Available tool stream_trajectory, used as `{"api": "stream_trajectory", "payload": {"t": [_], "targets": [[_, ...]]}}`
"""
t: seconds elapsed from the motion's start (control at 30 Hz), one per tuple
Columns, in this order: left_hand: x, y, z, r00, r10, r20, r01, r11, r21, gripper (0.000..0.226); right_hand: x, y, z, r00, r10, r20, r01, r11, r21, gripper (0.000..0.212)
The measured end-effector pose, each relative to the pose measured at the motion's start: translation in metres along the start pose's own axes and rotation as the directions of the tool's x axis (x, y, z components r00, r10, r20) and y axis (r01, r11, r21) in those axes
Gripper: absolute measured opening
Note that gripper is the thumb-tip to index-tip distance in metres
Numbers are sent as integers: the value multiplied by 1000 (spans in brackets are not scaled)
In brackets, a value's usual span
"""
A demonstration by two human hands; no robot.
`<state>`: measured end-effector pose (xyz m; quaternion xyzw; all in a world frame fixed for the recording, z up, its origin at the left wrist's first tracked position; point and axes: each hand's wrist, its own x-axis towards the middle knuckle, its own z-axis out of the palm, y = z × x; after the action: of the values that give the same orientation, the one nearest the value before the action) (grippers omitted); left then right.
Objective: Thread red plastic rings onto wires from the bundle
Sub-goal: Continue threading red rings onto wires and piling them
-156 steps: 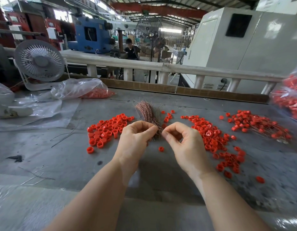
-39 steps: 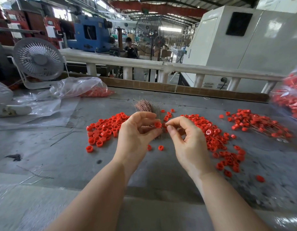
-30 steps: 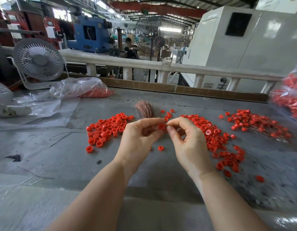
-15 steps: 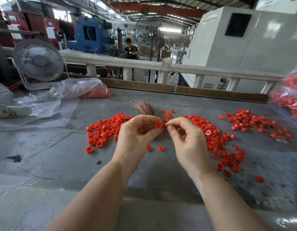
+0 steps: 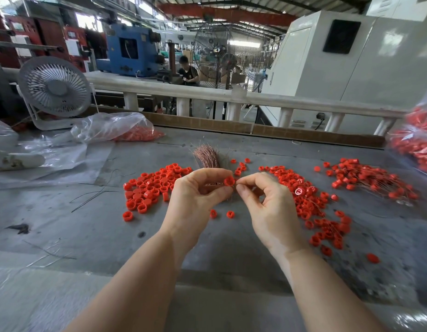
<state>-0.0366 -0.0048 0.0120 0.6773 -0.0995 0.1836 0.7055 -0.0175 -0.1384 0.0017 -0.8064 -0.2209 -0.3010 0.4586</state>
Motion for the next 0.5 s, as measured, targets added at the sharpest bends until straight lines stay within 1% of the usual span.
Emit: {"api": "stream_trajectory", "payload": {"t": [0.2,0.27,0.37,0.5], "targets": [[-1,2,1,998,-55,5,56,996,-63,29,-1,-1,-1,1000,14,3,-14,1000,-3,6],[0,2,2,993,-117,22,119,979,-167,24,0,-1,-2,1000,14,-4,-14,1000,-10,9],[0,4,1,977,-202,72,215,921,-326,21,0,-1,-2,1000,10,-7,-10,1000,-11,11],[1,6,1,967,-240,85,254,887,-385,24,0,-1,-2,1000,-3,-12,3,1000,-18,12]]}}
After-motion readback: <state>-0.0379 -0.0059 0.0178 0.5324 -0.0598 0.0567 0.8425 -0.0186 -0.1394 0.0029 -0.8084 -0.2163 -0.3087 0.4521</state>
